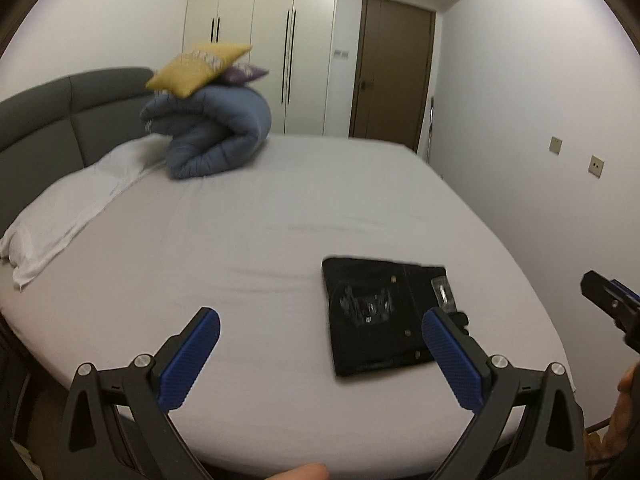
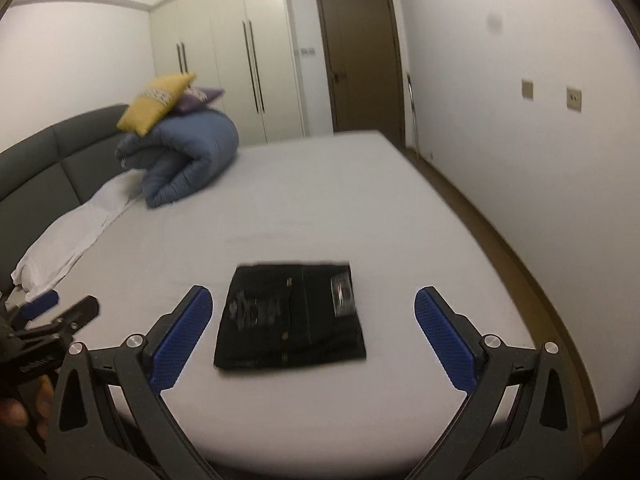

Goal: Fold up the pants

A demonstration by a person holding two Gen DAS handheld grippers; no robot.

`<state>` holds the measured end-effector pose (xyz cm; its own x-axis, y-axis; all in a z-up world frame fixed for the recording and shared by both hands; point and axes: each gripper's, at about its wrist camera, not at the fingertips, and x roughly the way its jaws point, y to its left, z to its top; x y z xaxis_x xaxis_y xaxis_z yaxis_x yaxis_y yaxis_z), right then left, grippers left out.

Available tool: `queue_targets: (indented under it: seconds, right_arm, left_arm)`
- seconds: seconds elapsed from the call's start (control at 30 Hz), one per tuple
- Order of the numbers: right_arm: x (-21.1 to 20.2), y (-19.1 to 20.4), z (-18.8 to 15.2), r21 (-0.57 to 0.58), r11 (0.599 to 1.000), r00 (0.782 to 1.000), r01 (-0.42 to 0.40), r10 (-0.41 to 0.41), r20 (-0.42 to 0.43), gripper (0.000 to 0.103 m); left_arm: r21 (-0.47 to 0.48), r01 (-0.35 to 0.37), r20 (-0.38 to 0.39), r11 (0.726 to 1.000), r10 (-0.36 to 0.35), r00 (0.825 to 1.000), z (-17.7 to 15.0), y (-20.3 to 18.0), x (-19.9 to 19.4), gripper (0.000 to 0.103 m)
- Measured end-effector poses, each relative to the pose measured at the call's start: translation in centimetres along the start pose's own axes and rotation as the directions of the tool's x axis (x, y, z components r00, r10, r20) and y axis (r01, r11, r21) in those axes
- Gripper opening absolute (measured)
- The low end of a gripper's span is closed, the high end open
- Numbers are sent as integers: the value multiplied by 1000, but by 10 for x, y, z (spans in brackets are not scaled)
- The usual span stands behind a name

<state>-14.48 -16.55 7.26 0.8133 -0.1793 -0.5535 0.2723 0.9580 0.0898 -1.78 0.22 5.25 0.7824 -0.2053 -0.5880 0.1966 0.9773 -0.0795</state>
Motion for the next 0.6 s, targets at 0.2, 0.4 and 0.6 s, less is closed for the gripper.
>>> queue_targets:
  seconds: [0.2, 0.4, 0.6]
  right_arm:
    - [8, -2, -10, 44, 999, 996, 31, -27, -89, 103]
    - [47, -6, -10, 62, 997, 990, 36, -27, -136, 103]
    - [65, -4, -8, 37, 999, 988, 30, -25, -153, 103]
  left_arm:
    - [15, -20, -98, 1000, 21, 995, -12, -10, 24, 103]
    - [43, -6, -156, 999, 13, 988, -18, -21, 42, 103]
    - [41, 3, -186, 999, 4, 983, -19, -25, 54, 103]
